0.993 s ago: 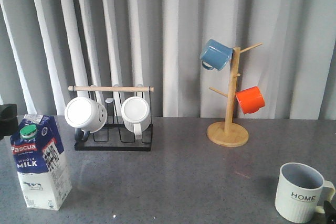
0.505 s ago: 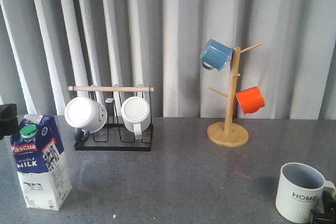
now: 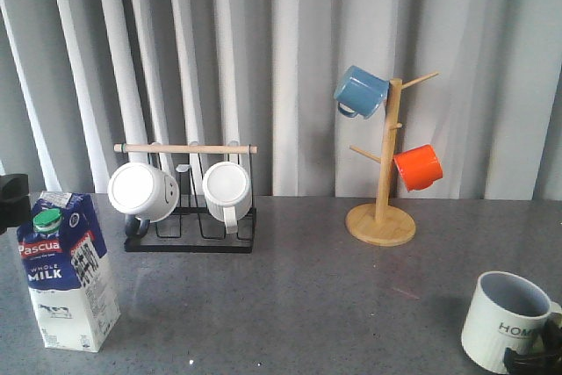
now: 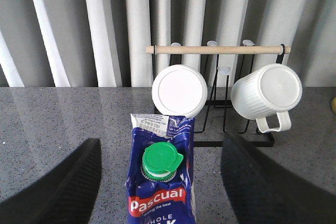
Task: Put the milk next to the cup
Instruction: 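Grasp the white HOME mug with the right gripper and slide it toward the table center, then open the right gripper and withdraw it from the mug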
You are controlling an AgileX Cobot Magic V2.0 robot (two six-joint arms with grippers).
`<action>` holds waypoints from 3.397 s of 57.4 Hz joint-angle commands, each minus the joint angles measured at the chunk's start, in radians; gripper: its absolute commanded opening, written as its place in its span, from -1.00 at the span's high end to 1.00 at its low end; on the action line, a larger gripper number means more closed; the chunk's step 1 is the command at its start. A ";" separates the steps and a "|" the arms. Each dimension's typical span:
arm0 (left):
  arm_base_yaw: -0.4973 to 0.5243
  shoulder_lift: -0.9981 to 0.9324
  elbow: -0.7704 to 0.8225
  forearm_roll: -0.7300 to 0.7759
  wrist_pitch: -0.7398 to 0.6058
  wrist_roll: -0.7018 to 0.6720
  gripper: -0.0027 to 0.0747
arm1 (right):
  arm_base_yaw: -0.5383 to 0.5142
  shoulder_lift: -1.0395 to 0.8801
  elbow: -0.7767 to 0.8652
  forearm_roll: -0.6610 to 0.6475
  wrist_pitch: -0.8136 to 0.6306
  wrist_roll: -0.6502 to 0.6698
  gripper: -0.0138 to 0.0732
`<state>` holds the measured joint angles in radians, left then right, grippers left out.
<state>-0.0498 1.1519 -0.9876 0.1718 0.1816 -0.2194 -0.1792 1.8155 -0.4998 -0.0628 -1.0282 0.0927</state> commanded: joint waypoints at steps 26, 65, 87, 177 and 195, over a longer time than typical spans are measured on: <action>-0.004 -0.018 -0.032 -0.004 -0.070 -0.008 -0.26 | 0.541 -0.064 -0.340 0.458 0.165 -0.201 0.70; -0.004 -0.018 -0.032 -0.004 -0.070 -0.008 -0.26 | 0.736 0.084 -0.431 0.725 0.135 -0.354 0.68; -0.004 -0.018 -0.032 -0.004 -0.070 -0.008 -0.26 | 0.736 0.084 -0.428 0.705 0.214 -0.357 0.60; -0.004 -0.018 -0.032 -0.004 -0.070 -0.008 -0.26 | 0.566 -0.366 -0.182 0.425 0.334 -0.580 -0.15; -0.004 -0.018 -0.032 -0.004 -0.070 -0.008 -0.26 | 0.349 -0.683 -0.183 0.226 0.536 -0.425 -0.15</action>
<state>-0.0498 1.1519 -0.9876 0.1718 0.1816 -0.2194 0.2338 1.2245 -0.6609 0.2148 -0.4931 -0.4121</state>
